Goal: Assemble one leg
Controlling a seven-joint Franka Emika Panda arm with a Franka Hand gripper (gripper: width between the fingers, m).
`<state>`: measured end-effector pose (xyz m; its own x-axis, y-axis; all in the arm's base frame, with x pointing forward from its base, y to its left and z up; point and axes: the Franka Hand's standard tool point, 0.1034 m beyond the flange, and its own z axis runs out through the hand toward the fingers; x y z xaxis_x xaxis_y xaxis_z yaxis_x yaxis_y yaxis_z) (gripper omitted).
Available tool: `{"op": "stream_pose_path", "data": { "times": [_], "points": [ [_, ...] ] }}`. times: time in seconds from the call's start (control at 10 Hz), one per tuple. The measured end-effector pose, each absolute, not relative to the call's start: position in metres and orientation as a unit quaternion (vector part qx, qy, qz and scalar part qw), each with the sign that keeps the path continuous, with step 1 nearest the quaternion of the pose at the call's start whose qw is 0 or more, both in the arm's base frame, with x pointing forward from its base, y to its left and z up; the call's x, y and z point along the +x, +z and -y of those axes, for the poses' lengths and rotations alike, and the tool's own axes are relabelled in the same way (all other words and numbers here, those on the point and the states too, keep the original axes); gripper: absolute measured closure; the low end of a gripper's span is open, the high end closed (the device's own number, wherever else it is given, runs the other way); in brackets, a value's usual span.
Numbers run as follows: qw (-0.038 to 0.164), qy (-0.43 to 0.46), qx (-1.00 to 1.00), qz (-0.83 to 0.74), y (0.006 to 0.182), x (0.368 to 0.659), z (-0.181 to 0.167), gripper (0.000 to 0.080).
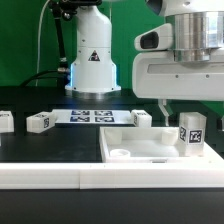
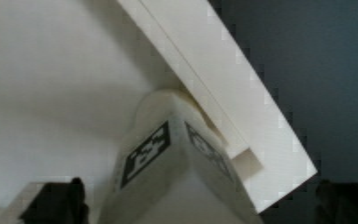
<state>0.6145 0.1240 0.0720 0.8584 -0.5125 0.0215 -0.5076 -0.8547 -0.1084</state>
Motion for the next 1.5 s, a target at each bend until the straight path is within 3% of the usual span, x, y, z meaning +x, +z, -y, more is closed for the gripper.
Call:
{"op": "stream_pose_path", "data": {
  "times": [0.7, 1.0, 1.1, 1.2, 1.3, 1.5],
  "points": [
    [0.014, -0.013, -1.000, 0.005, 0.0690, 0.6122, -0.1227, 0.0150],
    [0.014, -0.014, -1.000, 0.012, 0.0685, 0.6117, -0.1226, 0.0173],
    [0.014, -0.014, -1.000, 0.012, 0.0685, 0.6118, -0.1226, 0.0360],
    [0.014, -0.014, -1.000, 0.012, 0.0685, 0.6118, -0.1226, 0.0360],
    [0.014, -0.014, -1.000, 0.012, 0.0686, 0.6118, -0.1223, 0.0510],
    [0.014, -0.013, -1.000, 0.001, 0.0686, 0.6118, -0.1223, 0.0509]
  ]
}}
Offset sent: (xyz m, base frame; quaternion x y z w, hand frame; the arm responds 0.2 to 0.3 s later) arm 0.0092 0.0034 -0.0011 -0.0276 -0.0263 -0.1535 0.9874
